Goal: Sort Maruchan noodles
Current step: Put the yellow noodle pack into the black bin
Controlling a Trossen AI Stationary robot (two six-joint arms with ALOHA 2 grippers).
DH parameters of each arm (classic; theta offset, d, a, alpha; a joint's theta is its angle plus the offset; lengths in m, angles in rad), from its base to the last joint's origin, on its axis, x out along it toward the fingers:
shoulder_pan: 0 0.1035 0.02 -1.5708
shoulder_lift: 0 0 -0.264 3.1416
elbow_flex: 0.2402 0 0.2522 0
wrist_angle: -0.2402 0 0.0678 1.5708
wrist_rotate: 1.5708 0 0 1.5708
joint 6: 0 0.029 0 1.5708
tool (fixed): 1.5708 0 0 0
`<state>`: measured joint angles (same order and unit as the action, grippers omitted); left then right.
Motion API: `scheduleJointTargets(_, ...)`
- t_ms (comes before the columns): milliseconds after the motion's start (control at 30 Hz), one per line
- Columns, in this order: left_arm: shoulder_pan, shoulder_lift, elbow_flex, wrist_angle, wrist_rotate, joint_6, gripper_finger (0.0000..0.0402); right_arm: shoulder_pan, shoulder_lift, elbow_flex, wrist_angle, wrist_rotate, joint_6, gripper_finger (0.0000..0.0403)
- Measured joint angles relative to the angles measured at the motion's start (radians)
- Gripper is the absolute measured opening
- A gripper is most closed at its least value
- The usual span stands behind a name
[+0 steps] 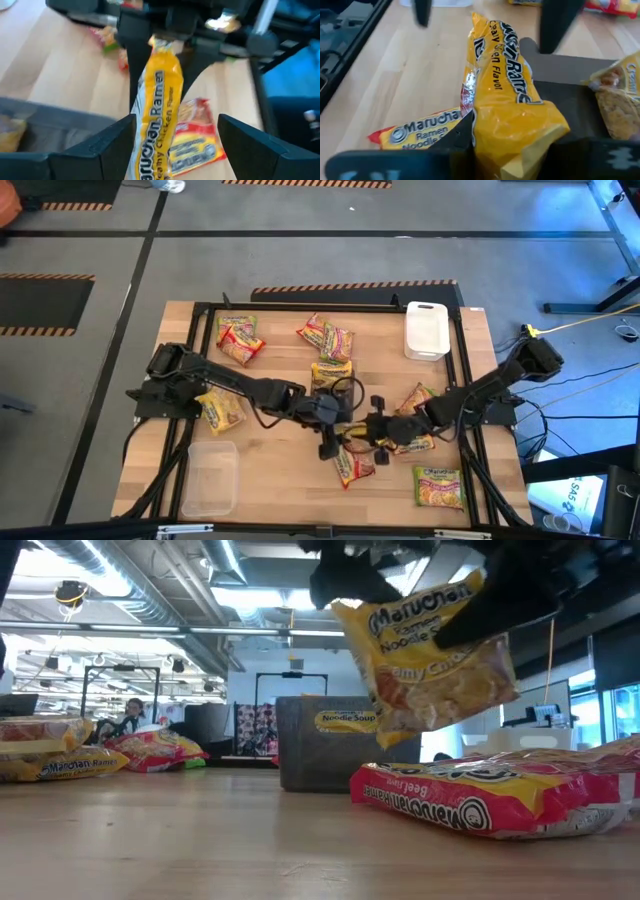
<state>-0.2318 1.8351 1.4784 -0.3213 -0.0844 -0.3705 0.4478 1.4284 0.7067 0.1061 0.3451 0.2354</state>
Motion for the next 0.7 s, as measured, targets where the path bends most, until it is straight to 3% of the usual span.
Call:
scheduleJointTargets(333, 0.026, 0.046, -0.001, -0.095, -0.089, 0.041, 0.0275, -0.058, 0.001, 0.0, 0.023, -0.076, 0.021, 0.0098)
scheduleJointTargets(700, 0.032, 0.069, 0.001, -0.056, 0.019, 0.035, 0.0258, -0.056, 0.003, 0.0, 0.095, -0.07, 0.005, 0.0099)
